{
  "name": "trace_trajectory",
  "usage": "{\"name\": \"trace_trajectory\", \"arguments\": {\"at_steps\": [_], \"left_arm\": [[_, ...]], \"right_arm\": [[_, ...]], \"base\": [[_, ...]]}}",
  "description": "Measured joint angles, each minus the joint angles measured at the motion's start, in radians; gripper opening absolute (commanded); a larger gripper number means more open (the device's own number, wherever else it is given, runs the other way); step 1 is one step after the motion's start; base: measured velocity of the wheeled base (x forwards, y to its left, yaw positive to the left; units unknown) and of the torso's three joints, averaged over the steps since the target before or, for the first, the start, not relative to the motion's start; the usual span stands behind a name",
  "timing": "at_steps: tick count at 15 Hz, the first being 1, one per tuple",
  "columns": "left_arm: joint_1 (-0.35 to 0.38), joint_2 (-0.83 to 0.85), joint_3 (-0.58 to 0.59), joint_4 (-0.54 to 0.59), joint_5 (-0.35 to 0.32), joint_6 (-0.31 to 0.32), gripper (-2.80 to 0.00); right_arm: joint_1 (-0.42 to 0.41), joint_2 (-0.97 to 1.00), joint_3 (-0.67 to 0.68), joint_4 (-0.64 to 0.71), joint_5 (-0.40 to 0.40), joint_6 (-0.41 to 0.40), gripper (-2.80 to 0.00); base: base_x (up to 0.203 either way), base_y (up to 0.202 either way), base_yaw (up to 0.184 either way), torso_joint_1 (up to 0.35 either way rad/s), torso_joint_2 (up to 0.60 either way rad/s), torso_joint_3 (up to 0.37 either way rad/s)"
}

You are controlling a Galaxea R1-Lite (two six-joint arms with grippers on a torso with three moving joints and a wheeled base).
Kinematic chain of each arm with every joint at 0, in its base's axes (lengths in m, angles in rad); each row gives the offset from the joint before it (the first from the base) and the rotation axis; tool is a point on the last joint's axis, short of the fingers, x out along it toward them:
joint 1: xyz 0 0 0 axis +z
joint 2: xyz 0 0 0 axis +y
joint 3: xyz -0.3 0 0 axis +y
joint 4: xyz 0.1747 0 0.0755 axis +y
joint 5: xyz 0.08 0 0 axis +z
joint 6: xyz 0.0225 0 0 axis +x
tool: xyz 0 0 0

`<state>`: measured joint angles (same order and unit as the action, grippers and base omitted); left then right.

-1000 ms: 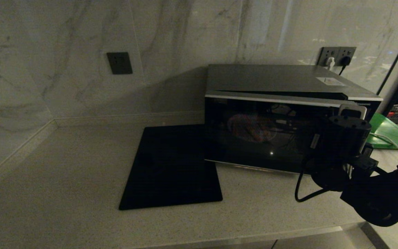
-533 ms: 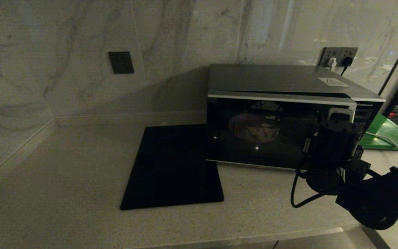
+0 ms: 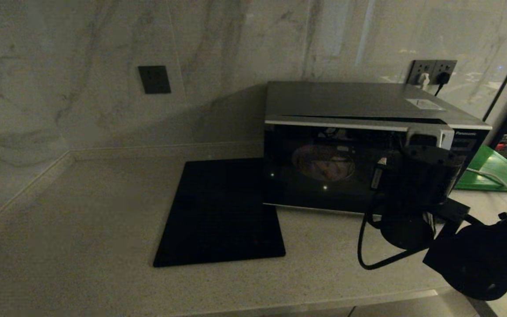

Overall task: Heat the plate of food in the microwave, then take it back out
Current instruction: Open the microwave oven

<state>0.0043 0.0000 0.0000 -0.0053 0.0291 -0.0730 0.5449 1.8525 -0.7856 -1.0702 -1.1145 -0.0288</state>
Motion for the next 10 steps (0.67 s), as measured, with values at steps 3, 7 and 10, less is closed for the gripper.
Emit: {"name": "trace_trajectory", "arguments": {"at_steps": [3, 7, 10], "left_arm": [[0.000, 0.000, 0.000, 0.000, -0.001, 0.000, -2.80], [0.000, 0.000, 0.000, 0.000, -0.001, 0.000, -2.80], [0.000, 0.000, 0.000, 0.000, -0.001, 0.000, -2.80]], "right_arm": [[0.063, -0.068, -0.040, 0.042, 0.029, -0.084, 0.00], [0.179, -0.194, -0.093, 0.134, 0.138, -0.162, 0.00], [0.208, -0.259, -0.214, 0.227, 0.147, -0.205, 0.00]], "base": [[0.000, 0.000, 0.000, 0.000, 0.00, 0.000], [0.000, 0.000, 0.000, 0.000, 0.00, 0.000], [0.000, 0.000, 0.000, 0.000, 0.00, 0.000]]}}
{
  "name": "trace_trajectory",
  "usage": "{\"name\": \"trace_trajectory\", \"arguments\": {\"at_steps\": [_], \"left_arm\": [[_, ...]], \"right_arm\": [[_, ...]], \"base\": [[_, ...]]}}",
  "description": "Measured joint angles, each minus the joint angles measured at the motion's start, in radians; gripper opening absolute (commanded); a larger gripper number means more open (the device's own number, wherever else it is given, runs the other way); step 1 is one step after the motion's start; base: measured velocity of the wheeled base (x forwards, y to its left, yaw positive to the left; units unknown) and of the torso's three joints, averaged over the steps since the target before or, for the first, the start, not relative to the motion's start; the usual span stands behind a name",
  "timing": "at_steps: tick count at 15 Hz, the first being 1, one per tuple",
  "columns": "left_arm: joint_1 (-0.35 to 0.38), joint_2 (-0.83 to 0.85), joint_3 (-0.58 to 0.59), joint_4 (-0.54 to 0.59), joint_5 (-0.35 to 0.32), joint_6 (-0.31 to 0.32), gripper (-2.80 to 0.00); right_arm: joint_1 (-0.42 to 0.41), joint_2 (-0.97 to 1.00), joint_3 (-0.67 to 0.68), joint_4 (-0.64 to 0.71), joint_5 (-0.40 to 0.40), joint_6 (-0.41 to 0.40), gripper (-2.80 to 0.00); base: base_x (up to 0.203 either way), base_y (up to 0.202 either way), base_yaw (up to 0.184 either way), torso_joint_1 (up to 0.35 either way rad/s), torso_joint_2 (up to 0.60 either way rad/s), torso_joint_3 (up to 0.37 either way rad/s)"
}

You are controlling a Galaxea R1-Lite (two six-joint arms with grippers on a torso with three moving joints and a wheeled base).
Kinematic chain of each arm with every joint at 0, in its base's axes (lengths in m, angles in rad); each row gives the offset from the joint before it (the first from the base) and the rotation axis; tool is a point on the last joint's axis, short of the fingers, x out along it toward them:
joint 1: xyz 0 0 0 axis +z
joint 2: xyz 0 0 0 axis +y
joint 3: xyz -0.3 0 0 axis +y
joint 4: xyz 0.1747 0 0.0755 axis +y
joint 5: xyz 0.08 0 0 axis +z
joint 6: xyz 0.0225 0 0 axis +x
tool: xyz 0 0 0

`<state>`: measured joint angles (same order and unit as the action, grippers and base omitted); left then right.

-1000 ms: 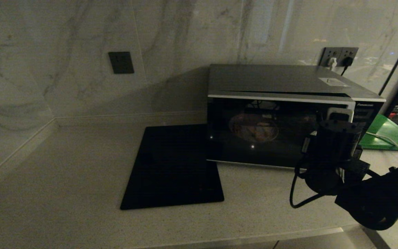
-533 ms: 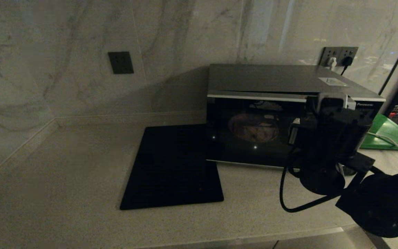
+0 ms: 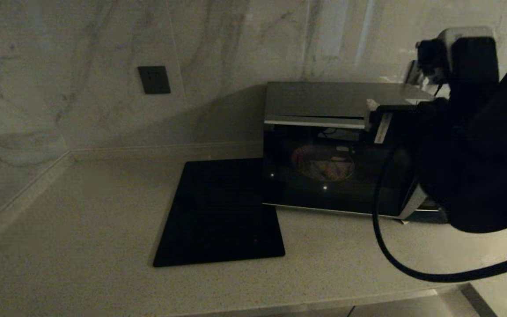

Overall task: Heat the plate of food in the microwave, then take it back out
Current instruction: Open the microwave oven

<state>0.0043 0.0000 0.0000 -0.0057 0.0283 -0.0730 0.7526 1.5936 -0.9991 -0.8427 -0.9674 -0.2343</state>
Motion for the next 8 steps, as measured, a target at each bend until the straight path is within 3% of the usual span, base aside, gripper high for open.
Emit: {"name": "trace_trajectory", "arguments": {"at_steps": [5, 8], "left_arm": [[0.000, 0.000, 0.000, 0.000, 0.000, 0.000, -2.80], [0.000, 0.000, 0.000, 0.000, 0.001, 0.000, -2.80]], "right_arm": [[-0.167, -0.112, -0.204, 0.431, 0.148, 0.008, 0.00], [-0.295, -0.167, -0.333, 0.750, 0.312, 0.030, 0.00]], "base": [[0.000, 0.000, 0.000, 0.000, 0.00, 0.000], [0.000, 0.000, 0.000, 0.000, 0.00, 0.000]]}}
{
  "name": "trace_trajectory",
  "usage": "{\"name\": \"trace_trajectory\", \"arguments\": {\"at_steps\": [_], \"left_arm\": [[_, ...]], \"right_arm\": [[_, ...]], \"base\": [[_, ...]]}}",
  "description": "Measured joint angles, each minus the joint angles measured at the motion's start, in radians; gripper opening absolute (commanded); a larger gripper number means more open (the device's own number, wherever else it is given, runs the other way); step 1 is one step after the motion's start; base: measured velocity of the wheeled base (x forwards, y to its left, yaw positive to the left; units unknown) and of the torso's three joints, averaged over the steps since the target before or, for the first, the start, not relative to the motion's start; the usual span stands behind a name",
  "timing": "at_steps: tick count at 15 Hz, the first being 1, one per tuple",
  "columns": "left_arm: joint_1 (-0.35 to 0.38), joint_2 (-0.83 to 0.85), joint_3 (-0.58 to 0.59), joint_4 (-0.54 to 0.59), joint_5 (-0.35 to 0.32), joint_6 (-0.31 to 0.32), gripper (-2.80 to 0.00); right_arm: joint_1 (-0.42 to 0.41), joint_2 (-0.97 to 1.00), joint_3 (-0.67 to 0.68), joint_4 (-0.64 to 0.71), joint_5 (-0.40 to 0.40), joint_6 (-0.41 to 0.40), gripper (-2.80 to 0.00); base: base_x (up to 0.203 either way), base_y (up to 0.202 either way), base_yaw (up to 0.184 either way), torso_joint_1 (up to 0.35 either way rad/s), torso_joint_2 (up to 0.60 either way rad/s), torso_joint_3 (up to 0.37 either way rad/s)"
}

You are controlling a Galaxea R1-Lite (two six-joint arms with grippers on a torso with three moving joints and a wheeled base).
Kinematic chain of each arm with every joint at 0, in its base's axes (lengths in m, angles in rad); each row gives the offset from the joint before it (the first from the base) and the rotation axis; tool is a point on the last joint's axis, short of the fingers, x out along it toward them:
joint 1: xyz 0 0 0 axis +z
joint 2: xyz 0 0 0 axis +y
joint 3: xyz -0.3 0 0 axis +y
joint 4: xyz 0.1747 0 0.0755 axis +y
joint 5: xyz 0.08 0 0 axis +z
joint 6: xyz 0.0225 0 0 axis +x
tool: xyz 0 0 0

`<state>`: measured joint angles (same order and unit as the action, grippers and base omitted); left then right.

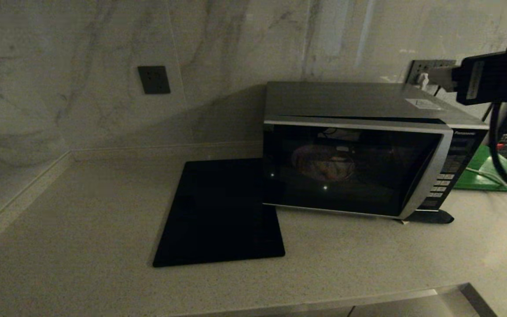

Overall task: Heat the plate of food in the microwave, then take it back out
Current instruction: Open the microwave oven

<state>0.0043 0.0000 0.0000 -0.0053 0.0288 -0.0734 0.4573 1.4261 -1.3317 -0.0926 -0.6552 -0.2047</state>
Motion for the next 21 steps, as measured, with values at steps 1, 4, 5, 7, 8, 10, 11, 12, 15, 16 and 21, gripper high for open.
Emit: {"name": "trace_trajectory", "arguments": {"at_steps": [1, 4, 5, 7, 8, 10, 11, 12, 15, 16, 21], "left_arm": [[0.000, 0.000, 0.000, 0.000, -0.001, 0.000, -2.80], [0.000, 0.000, 0.000, 0.000, -0.001, 0.000, -2.80], [0.000, 0.000, 0.000, 0.000, -0.001, 0.000, -2.80], [0.000, 0.000, 0.000, 0.000, 0.000, 0.000, -2.80], [0.000, 0.000, 0.000, 0.000, 0.000, 0.001, -2.80], [0.000, 0.000, 0.000, 0.000, -0.001, 0.000, -2.80], [0.000, 0.000, 0.000, 0.000, -0.001, 0.000, -2.80], [0.000, 0.000, 0.000, 0.000, -0.001, 0.000, -2.80], [0.000, 0.000, 0.000, 0.000, -0.001, 0.001, -2.80], [0.000, 0.000, 0.000, 0.000, -0.001, 0.000, -2.80], [0.000, 0.000, 0.000, 0.000, -0.001, 0.000, -2.80]], "right_arm": [[-0.027, -0.010, -0.055, 0.099, 0.059, 0.030, 0.00], [-0.083, -0.020, -0.263, 0.449, 0.261, 0.156, 0.00], [-0.093, -0.014, -0.315, 0.573, 0.337, 0.218, 0.00], [-0.104, 0.014, -0.378, 0.722, 0.440, 0.339, 0.00], [-0.108, 0.033, -0.413, 0.751, 0.472, 0.393, 0.00], [-0.124, 0.079, -0.503, 0.810, 0.501, 0.470, 0.00], [-0.143, 0.111, -0.556, 0.847, 0.511, 0.496, 0.00], [-0.171, 0.143, -0.594, 0.874, 0.512, 0.512, 0.00], [-0.230, 0.216, -0.634, 0.880, 0.416, 0.517, 0.00], [-0.242, 0.234, -0.638, 0.868, 0.379, 0.512, 0.00], [-0.258, 0.278, -0.640, 0.859, 0.351, 0.477, -2.80]], "base": [[0.000, 0.000, 0.000, 0.000, 0.00, 0.000], [0.000, 0.000, 0.000, 0.000, 0.00, 0.000], [0.000, 0.000, 0.000, 0.000, 0.00, 0.000], [0.000, 0.000, 0.000, 0.000, 0.00, 0.000], [0.000, 0.000, 0.000, 0.000, 0.00, 0.000], [0.000, 0.000, 0.000, 0.000, 0.00, 0.000], [0.000, 0.000, 0.000, 0.000, 0.00, 0.000], [0.000, 0.000, 0.000, 0.000, 0.00, 0.000], [0.000, 0.000, 0.000, 0.000, 0.00, 0.000], [0.000, 0.000, 0.000, 0.000, 0.00, 0.000], [0.000, 0.000, 0.000, 0.000, 0.00, 0.000]]}}
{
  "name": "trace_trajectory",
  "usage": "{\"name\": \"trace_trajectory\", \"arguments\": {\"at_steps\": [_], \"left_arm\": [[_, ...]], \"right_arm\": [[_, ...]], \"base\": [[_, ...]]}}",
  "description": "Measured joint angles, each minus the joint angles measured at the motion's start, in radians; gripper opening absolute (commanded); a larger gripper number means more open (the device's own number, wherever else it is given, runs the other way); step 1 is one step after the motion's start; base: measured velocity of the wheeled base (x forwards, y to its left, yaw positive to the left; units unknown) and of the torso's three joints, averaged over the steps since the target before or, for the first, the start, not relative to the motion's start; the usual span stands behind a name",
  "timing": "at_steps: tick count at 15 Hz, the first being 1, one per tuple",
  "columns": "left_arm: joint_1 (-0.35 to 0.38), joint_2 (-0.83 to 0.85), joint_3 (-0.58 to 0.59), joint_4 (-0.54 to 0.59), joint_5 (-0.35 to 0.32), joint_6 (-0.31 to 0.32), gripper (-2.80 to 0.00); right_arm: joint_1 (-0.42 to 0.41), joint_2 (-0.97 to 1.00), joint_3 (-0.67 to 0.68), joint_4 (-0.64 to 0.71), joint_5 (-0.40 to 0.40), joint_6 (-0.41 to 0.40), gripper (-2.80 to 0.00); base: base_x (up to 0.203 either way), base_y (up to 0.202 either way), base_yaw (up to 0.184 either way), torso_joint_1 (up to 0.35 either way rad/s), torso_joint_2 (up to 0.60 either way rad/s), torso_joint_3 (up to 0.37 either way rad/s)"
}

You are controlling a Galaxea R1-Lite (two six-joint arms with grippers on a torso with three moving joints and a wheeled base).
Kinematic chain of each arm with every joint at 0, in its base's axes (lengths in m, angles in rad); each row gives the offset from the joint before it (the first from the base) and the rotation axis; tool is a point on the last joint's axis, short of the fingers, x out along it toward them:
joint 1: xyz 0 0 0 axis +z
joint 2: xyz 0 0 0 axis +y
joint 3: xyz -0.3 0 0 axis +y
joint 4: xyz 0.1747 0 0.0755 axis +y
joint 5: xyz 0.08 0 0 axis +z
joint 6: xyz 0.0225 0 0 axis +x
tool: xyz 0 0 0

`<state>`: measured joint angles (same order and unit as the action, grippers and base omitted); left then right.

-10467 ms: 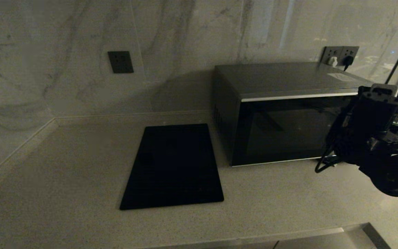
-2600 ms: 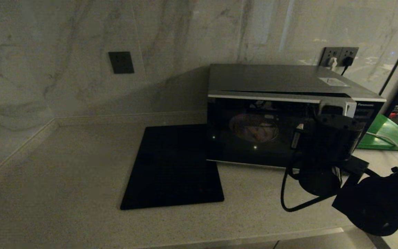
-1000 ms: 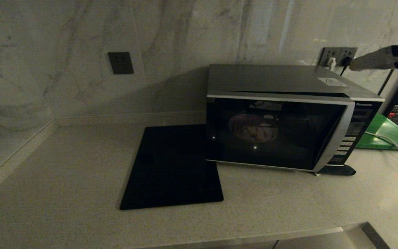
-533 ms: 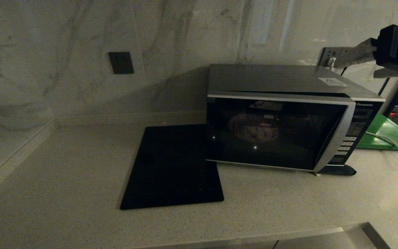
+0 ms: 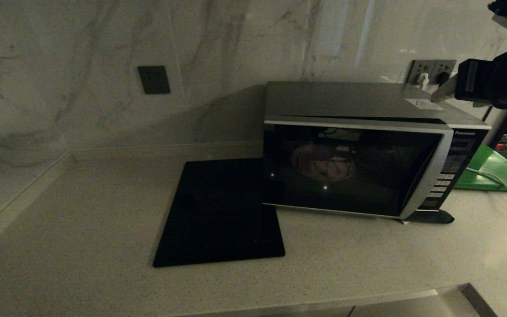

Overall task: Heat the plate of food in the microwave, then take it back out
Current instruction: Open the microwave oven

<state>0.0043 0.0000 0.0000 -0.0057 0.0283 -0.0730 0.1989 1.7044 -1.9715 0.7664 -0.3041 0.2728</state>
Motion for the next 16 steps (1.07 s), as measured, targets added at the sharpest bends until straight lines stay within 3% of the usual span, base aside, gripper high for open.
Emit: {"name": "trace_trajectory", "arguments": {"at_steps": [5, 9, 16], "left_arm": [[0.000, 0.000, 0.000, 0.000, 0.000, 0.000, -2.80], [0.000, 0.000, 0.000, 0.000, 0.000, 0.000, -2.80], [0.000, 0.000, 0.000, 0.000, 0.001, 0.000, -2.80]], "right_arm": [[-0.059, 0.045, 0.001, -0.106, 0.002, 0.000, -2.80], [-0.110, 0.092, 0.000, -0.116, 0.000, -0.003, -2.80], [-0.124, 0.162, -0.001, -0.162, 0.004, -0.006, -2.80]], "base": [[0.000, 0.000, 0.000, 0.000, 0.00, 0.000], [0.000, 0.000, 0.000, 0.000, 0.00, 0.000], [0.000, 0.000, 0.000, 0.000, 0.00, 0.000]]}}
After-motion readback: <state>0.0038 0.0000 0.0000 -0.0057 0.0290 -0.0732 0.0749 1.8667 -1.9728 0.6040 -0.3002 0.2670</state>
